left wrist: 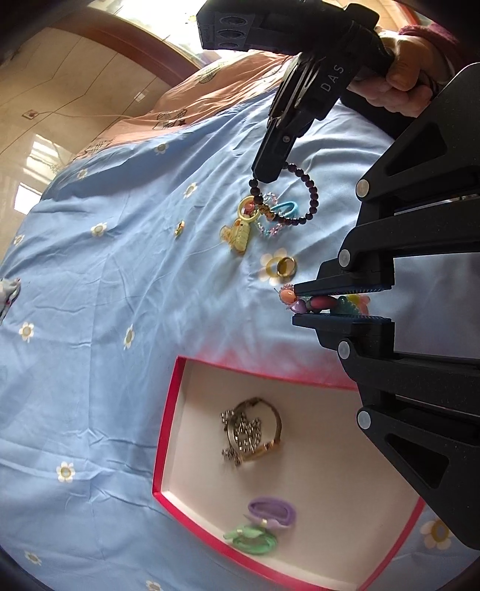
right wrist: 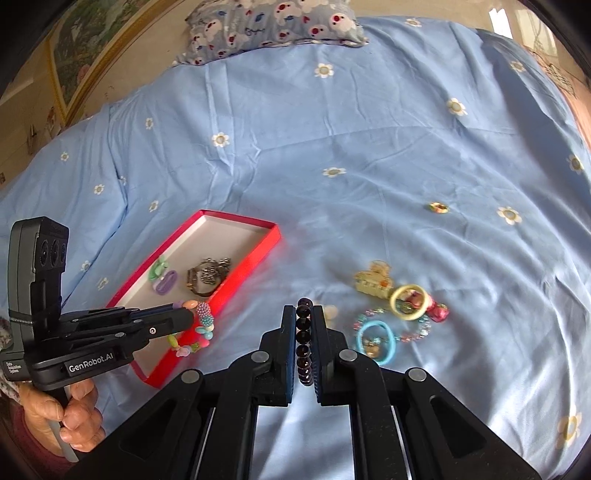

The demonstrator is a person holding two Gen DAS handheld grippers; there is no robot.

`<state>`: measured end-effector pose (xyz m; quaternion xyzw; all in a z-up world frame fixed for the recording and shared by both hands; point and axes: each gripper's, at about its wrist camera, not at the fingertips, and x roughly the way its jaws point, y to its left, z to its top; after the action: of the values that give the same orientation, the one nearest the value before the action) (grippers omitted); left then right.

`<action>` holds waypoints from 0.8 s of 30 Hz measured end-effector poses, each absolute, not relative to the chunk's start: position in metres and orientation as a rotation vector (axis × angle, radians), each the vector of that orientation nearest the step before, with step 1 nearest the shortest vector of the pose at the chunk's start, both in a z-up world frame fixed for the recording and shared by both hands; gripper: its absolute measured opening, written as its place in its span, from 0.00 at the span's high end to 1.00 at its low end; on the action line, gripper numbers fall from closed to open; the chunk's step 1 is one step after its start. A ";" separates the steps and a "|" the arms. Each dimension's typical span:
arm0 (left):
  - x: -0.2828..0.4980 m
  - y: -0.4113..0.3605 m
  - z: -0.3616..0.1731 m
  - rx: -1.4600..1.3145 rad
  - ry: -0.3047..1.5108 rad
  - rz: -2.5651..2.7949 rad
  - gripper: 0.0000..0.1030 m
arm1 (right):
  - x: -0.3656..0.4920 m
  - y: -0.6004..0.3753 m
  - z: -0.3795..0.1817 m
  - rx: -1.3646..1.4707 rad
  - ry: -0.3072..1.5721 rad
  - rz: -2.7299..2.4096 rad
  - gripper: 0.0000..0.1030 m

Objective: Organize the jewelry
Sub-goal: 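Carry both bracelets into the red box and open both tools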

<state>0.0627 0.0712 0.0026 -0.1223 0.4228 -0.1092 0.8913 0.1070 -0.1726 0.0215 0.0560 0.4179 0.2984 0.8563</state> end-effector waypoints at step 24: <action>0.035 0.175 -0.002 -0.375 0.845 -0.036 0.93 | 0.099 -0.057 0.038 0.046 0.859 0.870 0.93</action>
<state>0.0355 0.1749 -0.0021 -0.1810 0.4076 -0.0174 0.8949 0.0992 -0.0567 0.0380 0.0215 0.4032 0.4084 0.8187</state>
